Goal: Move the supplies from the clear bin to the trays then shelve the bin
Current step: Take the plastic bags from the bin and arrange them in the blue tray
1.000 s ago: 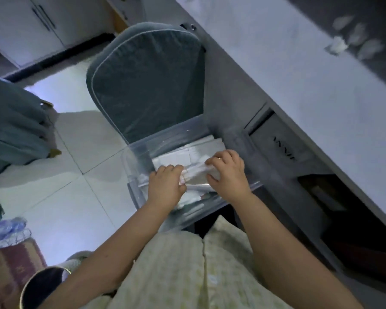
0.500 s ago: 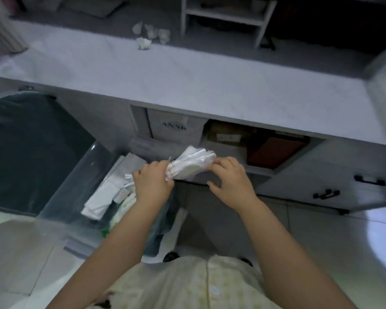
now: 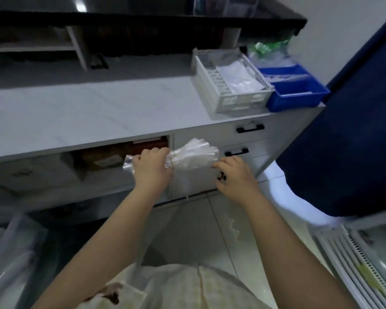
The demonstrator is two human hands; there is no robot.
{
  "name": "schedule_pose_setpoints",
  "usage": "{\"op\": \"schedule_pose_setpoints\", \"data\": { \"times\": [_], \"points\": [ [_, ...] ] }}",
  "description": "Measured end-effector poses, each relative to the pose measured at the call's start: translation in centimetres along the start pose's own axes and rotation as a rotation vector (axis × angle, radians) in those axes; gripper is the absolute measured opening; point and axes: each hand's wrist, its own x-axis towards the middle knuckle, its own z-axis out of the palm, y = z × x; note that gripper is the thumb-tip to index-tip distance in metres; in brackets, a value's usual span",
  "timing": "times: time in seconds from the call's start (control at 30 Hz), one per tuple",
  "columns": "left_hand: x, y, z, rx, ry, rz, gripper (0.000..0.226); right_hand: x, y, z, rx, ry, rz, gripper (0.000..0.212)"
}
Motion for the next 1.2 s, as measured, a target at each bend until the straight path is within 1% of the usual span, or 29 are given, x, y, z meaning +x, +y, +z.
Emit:
{"op": "schedule_pose_setpoints", "data": {
  "times": [0.17,0.3,0.37,0.47,0.6,0.73,0.87,1.0,1.1,1.13,1.2],
  "points": [
    [4.8,10.8,2.3,-0.054,0.032,0.070,0.028,0.3,8.8,-4.9,0.006,0.043,0.085,0.037],
    [10.6,16.1,2.3,-0.082,0.098,0.146,0.033,3.3,14.3,-8.3,0.021,0.150,0.145,0.035],
    [14.3,18.2,2.0,-0.084,0.128,0.168,0.032,5.7,16.6,-9.7,0.022,0.206,0.158,0.034],
    [20.5,20.5,2.1,-0.111,0.155,0.167,0.028,10.3,19.7,-11.0,0.023,0.242,0.154,0.035],
    [28.9,22.8,3.6,-0.156,0.159,0.193,0.030,16.9,23.7,-11.5,0.007,0.246,0.161,0.034],
    [36.9,24.9,5.3,-0.180,0.131,0.222,0.034,23.3,27.7,-12.5,-0.018,0.231,0.209,0.029],
    [44.3,27.0,7.2,-0.175,0.135,0.265,0.035,29.2,32.4,-14.0,-0.039,0.221,0.280,0.032],
    [49.1,30.1,9.2,-0.155,0.091,0.284,0.040,32.5,36.1,-13.6,-0.038,0.203,0.320,0.026],
    [51.1,32.3,10.9,-0.143,0.097,0.278,0.041,34.3,39.9,-13.2,-0.025,0.229,0.404,0.024],
    [51.6,33.0,11.5,-0.144,0.110,0.273,0.041,35.0,41.3,-13.1,-0.017,0.218,0.407,0.026],
    [52.7,34.2,12.5,-0.133,0.130,0.260,0.043,36.9,44.0,-13.1,-0.026,0.166,0.344,0.031]
  ]
}}
